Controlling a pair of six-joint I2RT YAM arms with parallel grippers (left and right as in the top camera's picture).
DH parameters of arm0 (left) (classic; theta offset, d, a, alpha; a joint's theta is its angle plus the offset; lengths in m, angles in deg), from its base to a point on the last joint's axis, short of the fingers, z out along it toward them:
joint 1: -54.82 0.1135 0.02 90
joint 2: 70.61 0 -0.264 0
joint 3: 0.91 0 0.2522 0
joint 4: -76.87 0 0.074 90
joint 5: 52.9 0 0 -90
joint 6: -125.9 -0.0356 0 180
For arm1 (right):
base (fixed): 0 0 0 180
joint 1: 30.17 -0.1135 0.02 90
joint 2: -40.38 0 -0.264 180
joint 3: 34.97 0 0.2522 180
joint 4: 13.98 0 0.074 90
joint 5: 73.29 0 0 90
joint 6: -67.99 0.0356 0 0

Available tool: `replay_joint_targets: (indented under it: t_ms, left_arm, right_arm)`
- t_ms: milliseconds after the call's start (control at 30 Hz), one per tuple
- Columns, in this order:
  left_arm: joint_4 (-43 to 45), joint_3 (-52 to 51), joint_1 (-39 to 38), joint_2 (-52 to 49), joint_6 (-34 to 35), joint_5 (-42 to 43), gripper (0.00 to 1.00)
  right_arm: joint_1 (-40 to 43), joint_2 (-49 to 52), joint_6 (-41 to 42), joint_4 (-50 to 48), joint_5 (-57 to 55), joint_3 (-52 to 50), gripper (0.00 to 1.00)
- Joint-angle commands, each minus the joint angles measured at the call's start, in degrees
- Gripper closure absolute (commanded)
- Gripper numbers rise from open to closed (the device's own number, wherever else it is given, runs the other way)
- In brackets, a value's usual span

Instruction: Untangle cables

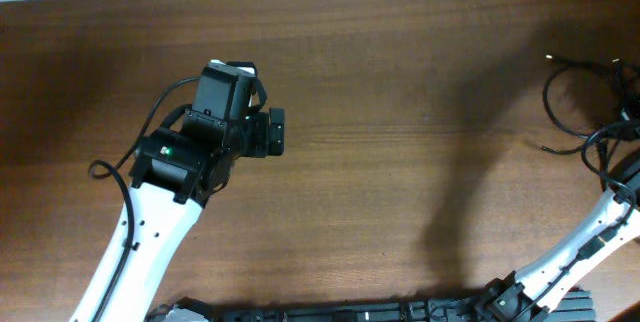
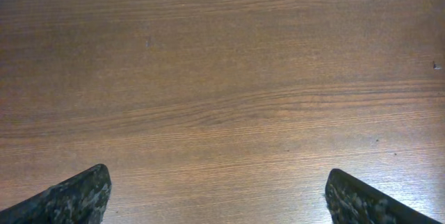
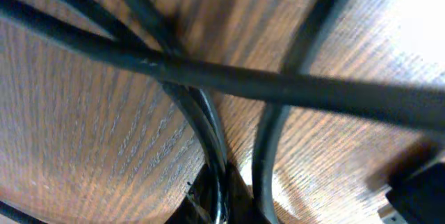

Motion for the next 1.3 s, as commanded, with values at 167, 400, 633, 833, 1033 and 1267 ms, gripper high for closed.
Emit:
replay_joint_targets:
  t_ms: [167,400,633,833,1033,1267]
  left_arm:
    - [0.09,0.26,-0.13,-0.09,-0.07,-0.57,0.01]
    - [0.09,0.26,-0.13,-0.09,-0.07,-0.57,0.01]
    - [0.09,0.26,-0.13,-0.09,-0.07,-0.57,0.01]
    - [0.09,0.26,-0.13,-0.09,-0.07,-0.57,0.01]
    - [0.09,0.26,-0.13,-0.09,-0.07,-0.57,0.01]
    - [0.09,0.26,-0.13,-0.09,-0.07,-0.57,0.01]
  right_arm:
    - [-10.58,-6.88,-37.11,5.29,24.22,6.8,0.92]
    - [-19.04,-18.34,-34.45,4.52,21.27,9.73,0.87]
    - [-28.74,-19.8,-34.45,6.64,7.91,9.14,0.32]
    - [-37.13,-15.54,-32.89,5.44,-0.72,9.01,0.25]
    - [-40.74,-9.11,-29.9,4.76,-4.48,9.01,0.24]
    - [-40.76,-0.52,-25.9,4.11,-7.39,9.01,0.27]
